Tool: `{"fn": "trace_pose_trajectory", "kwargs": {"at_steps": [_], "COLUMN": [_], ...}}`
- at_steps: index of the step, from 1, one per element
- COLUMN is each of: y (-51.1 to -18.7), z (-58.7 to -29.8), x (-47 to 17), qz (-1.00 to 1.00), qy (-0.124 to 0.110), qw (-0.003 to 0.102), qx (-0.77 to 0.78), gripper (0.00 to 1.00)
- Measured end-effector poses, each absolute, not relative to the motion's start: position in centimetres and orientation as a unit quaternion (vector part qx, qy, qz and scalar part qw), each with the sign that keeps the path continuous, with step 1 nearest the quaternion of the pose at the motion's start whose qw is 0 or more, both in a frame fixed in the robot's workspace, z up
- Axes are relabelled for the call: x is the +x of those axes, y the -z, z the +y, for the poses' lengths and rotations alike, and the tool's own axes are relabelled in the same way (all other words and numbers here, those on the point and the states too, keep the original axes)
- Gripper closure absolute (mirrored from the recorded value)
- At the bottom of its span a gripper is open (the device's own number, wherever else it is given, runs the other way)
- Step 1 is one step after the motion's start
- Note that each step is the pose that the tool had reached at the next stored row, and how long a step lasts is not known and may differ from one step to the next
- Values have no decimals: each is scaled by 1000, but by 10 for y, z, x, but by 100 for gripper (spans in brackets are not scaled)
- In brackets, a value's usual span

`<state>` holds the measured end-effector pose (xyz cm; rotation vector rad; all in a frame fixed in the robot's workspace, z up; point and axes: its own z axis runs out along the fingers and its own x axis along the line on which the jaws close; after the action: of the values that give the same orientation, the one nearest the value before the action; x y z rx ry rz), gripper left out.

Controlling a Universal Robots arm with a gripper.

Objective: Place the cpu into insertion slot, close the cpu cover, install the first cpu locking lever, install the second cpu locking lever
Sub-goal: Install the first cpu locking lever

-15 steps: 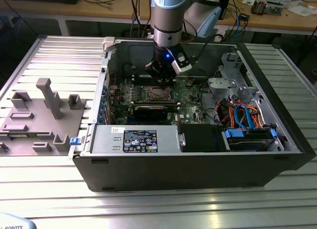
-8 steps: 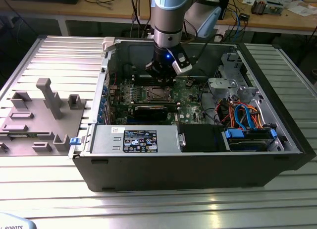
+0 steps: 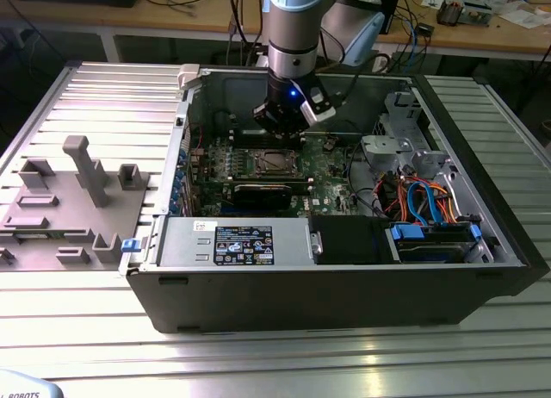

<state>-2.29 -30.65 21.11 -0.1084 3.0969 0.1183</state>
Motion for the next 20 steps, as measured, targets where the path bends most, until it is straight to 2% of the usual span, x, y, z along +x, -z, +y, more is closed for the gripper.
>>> {"fn": "trace_pose_trajectory", "kwargs": {"at_steps": [20], "y": [-217], "z": [-334], "x": [-23], "qz": [999], "qy": [-29], "qw": [20], "qx": [-35], "gripper": [89]}}
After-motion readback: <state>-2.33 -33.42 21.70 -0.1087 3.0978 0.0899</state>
